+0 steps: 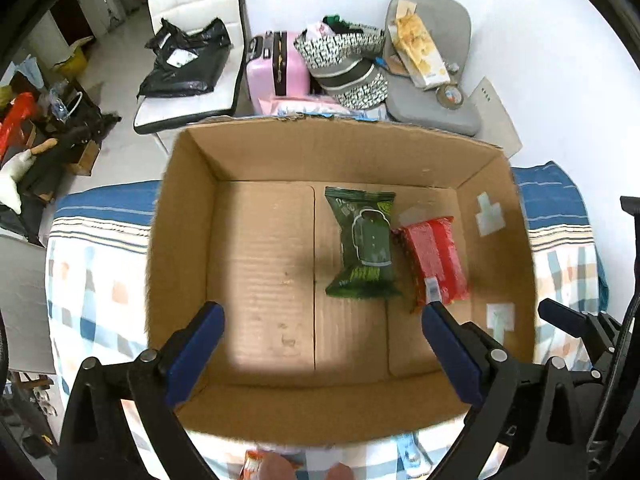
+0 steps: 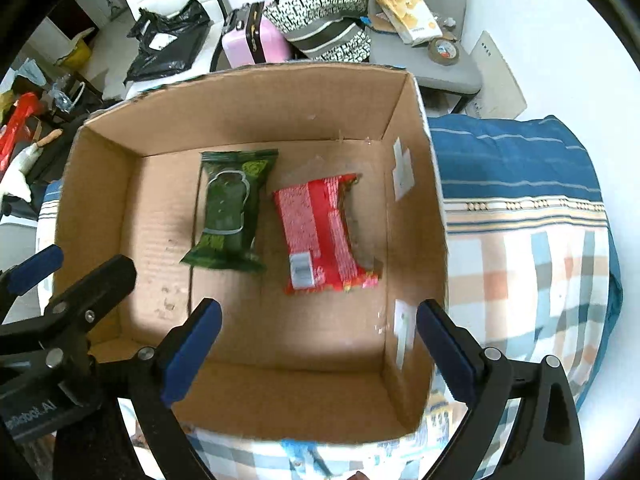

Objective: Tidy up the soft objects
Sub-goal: 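Grasp the orange panda bag with the left tool while the right tool grasps the yellow carton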

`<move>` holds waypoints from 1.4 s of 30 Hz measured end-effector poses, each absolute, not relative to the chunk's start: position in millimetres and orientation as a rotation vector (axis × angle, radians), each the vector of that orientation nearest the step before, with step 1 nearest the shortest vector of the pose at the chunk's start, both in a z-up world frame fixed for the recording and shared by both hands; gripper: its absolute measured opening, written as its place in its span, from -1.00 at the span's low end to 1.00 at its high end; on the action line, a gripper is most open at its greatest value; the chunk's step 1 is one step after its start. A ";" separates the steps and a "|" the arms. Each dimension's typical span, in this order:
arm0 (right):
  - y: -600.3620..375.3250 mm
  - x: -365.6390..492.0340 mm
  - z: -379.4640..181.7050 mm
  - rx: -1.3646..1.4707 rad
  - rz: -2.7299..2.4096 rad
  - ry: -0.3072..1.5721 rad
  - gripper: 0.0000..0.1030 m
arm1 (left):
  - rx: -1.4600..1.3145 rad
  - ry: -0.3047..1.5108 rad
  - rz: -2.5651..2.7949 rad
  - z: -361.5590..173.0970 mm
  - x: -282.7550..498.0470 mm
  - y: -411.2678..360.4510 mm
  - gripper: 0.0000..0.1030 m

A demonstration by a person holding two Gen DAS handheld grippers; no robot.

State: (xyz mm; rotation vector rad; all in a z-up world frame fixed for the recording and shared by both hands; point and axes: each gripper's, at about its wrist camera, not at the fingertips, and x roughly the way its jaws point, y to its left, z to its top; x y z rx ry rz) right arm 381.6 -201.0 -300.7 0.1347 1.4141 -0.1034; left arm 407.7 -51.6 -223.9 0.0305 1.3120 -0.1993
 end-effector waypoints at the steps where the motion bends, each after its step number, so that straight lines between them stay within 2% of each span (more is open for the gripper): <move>1: -199.3 374.3 -294.9 0.136 -0.105 1.404 0.93 | 0.032 1.298 -0.197 -219.0 402.3 -49.1 0.96; 12: -180.8 296.6 -217.6 0.122 -0.109 1.252 0.93 | -0.020 1.179 -0.194 -153.4 333.0 -20.7 0.96; 20: -174.2 245.7 -187.9 0.170 -0.090 1.226 0.93 | -0.068 1.204 -0.187 -133.0 294.1 1.4 0.96; 24: -169.4 221.7 -203.1 0.192 -0.076 1.279 0.93 | -0.112 1.305 -0.130 -163.6 276.6 23.9 0.96; 29: -174.1 194.8 -253.0 0.256 -0.104 1.376 0.93 | -0.318 1.511 -0.024 -242.9 253.7 62.7 0.96; 33: -196.7 173.1 -294.3 0.385 -0.194 1.411 0.93 | -0.449 1.609 0.070 -300.0 240.8 79.3 0.96; 38: -241.9 156.8 -335.6 0.544 -0.327 1.431 0.94 | -0.306 1.636 0.071 -327.0 240.8 63.0 0.96; 42: -264.6 162.0 -349.1 0.492 -0.371 1.448 0.94 | -0.054 1.609 0.020 -330.4 239.6 32.7 0.96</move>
